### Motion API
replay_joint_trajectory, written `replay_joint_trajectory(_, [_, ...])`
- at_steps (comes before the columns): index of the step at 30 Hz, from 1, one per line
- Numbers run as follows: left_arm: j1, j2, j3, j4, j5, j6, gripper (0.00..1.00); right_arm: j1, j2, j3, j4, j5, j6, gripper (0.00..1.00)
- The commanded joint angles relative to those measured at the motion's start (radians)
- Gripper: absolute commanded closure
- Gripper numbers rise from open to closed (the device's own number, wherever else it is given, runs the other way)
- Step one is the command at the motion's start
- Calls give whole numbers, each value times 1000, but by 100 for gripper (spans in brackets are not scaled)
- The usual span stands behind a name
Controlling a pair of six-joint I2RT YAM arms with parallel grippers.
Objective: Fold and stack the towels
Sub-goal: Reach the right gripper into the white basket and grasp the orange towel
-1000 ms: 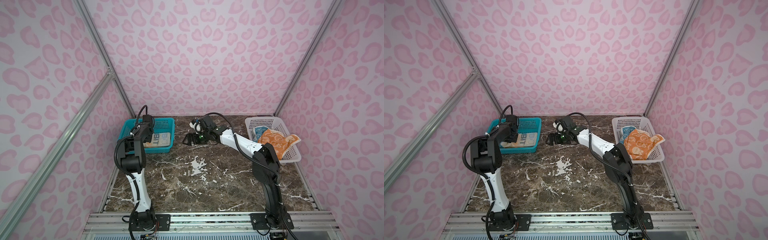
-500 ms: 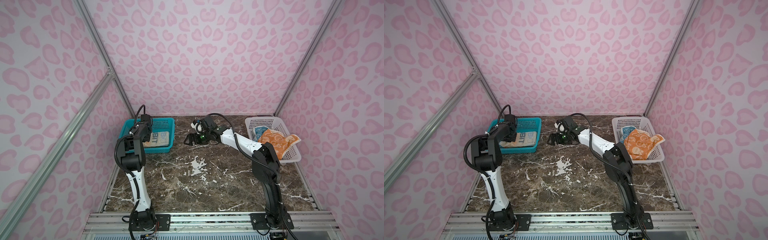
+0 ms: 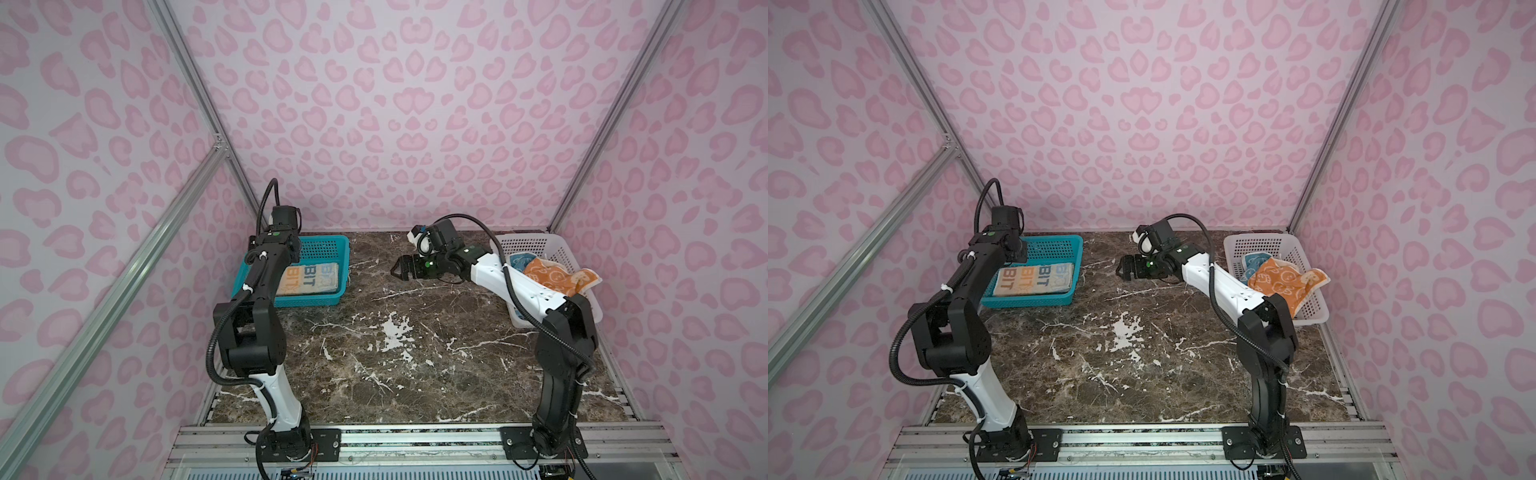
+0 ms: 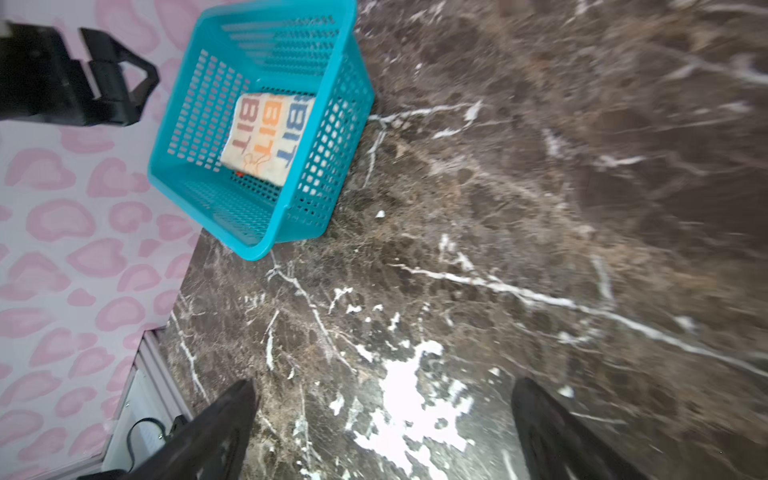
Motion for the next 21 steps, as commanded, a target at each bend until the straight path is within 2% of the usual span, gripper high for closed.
replay_joint_trajectory(1, [-81, -80, -21, 33, -43, 14, 2, -52, -75, -47, -64, 132, -36, 2])
replay_joint_trajectory(6, [-326, -175, -19, 70, -126, 51, 2, -215, -242, -175, -84, 261, -17, 2])
replay_joint_trajectory(10, [-544, -175, -14, 157, -203, 106, 2, -403, -361, -323, -61, 320, 80, 2])
replay_joint_trajectory(14, [-740, -38, 114, 182, -301, 154, 2, -589, -441, -478, 32, 317, 109, 2])
replay_joint_trajectory(18, [-875, 126, 261, 199, -287, 193, 2, -732, -412, -539, 45, 268, 150, 2])
replay_joint_trajectory(21, [-949, 241, 384, 202, -266, 215, 2, -785, -342, -526, 10, 282, 122, 2])
